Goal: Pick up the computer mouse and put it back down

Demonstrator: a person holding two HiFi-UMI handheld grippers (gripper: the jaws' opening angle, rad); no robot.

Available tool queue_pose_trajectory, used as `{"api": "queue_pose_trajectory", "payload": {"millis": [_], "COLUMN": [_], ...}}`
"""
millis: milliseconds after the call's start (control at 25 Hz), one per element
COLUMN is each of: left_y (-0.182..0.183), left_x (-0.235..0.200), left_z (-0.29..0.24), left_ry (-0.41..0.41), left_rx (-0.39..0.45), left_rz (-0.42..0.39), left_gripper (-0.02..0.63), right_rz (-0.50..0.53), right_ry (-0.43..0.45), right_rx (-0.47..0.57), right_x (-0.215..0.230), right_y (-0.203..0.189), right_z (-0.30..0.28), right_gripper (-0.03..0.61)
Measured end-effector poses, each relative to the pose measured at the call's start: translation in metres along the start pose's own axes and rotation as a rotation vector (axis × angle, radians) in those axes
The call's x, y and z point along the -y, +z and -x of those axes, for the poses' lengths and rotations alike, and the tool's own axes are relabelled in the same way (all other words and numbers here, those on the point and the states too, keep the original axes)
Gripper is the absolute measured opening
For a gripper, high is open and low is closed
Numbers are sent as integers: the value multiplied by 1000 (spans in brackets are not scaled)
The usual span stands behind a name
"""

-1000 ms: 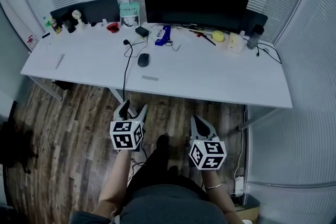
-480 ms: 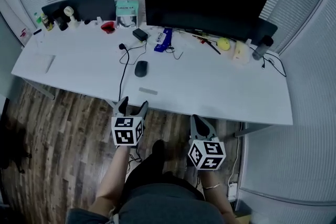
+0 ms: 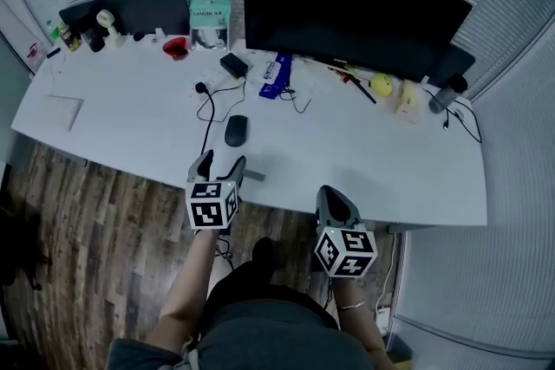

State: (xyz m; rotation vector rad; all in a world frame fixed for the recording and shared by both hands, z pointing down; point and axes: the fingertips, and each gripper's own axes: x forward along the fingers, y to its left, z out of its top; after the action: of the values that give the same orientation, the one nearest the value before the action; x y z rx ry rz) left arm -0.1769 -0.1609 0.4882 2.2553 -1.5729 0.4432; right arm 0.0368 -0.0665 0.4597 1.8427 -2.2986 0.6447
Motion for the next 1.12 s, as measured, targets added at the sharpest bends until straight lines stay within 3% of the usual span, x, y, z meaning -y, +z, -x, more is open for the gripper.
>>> {"api": "queue_pose_trajectory", "payload": {"millis": [520,1120], "left_y": [8,3], "left_x": [-26,-32], "left_z": [-71,-117], "left_ry": [-16,-13], "left_rx": [-80,-137], "left_rz": [-2,-7], "left_gripper": [310,310], "right_rz": [0,-19], "right_ry": [-34,-47], "right_rx": [-16,-33], "right_x": [1,6], "right_y": [20,23], "right_z": [-53,-77], "right_gripper": [5,5]}}
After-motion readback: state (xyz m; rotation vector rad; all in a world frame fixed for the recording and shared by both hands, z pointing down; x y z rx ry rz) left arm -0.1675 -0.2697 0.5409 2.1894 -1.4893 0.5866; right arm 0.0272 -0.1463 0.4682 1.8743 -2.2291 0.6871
